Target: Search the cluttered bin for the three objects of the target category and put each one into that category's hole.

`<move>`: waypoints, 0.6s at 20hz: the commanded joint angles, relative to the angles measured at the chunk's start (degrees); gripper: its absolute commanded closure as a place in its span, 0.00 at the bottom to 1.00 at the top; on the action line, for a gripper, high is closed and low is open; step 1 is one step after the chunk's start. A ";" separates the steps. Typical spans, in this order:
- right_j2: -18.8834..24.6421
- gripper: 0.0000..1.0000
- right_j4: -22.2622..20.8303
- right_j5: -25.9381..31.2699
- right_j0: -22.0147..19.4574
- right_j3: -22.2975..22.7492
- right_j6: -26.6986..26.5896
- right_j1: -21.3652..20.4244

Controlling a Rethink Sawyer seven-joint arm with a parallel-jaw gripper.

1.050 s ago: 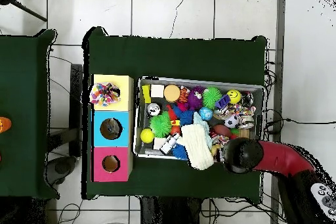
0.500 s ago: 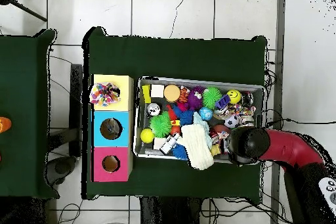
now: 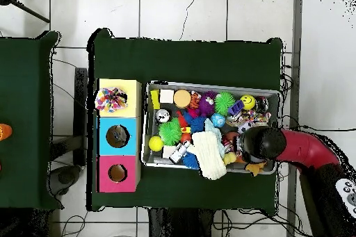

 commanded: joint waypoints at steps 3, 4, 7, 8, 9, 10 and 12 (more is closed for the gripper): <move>4.16 0.00 -2.64 -12.28 -0.32 -7.85 -1.29 11.20; 3.96 0.00 -2.66 -12.41 -0.32 -8.09 -1.49 11.64; 3.18 0.00 -2.86 -13.08 -0.11 -7.95 -1.38 11.60; 2.76 0.00 -2.91 -13.28 0.06 -7.73 -0.98 11.46; 2.09 0.00 -3.27 -13.16 0.42 -7.42 -0.68 11.31; 1.99 0.00 -3.94 -14.26 0.42 -6.87 -0.77 11.07; 1.27 1.00 -3.99 -14.78 0.79 -6.09 0.53 10.66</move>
